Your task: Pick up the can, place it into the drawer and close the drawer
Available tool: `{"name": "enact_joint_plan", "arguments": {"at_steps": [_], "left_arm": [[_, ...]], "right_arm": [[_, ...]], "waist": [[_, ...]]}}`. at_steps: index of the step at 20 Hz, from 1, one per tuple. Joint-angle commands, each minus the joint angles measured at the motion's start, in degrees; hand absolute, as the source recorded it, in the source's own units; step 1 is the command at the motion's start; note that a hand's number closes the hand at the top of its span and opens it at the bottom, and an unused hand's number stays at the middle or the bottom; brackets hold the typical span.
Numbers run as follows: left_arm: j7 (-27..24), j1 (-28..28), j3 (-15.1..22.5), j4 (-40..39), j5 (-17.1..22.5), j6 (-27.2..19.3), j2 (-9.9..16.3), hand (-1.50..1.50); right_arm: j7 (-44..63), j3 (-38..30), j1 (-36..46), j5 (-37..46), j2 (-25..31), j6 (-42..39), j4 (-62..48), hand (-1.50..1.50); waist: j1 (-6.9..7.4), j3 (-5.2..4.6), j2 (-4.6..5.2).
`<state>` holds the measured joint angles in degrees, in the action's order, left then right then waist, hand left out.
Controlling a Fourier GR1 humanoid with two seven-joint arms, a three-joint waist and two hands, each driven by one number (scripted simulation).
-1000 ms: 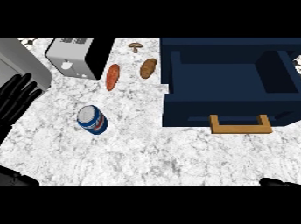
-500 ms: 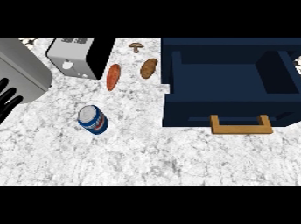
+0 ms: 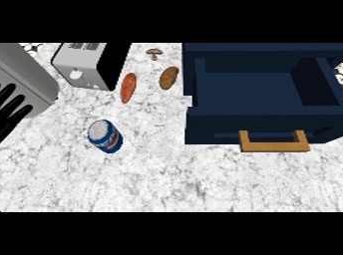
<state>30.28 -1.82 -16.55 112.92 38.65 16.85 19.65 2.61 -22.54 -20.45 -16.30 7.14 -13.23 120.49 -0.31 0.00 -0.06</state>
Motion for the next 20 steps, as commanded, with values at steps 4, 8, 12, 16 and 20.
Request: {"name": "enact_joint_plan", "arguments": {"at_steps": [4, 8, 12, 16, 20], "left_arm": [[0.3, -4.3, 4.6, -5.3, -3.1, -2.5, -4.1, -1.50], [2.4, -5.1, 1.9, -6.5, -1.0, -2.1, -2.2, -1.50], [-4.2, -6.1, 5.8, -12.6, -8.5, -1.5, -6.2, -1.50], [-7.4, -8.3, 8.7, -16.0, -13.9, -2.8, -8.5, -1.50], [-13.3, -10.8, 8.2, -26.3, -16.8, -0.5, -8.7, -1.50]], "right_arm": [[1.3, -0.2, -3.9, -0.8, -2.5, -3.2, 4.4, -1.50], [2.1, -6.4, -3.4, -6.1, -0.4, -5.9, 2.7, -1.50], [-0.4, -5.5, -3.3, -2.9, -3.2, -6.6, 1.2, -1.50], [1.5, -9.0, -6.2, -7.7, -1.9, -10.1, 4.6, -1.50], [2.1, -11.6, -2.1, -8.0, 1.2, -10.5, -1.4, -1.50]], "waist": [[-0.17, -0.01, 0.02], [-0.02, 0.00, -0.01], [-0.09, -0.01, 0.05], [-0.30, -0.01, 0.02], [-0.22, -0.02, 0.13]]}}
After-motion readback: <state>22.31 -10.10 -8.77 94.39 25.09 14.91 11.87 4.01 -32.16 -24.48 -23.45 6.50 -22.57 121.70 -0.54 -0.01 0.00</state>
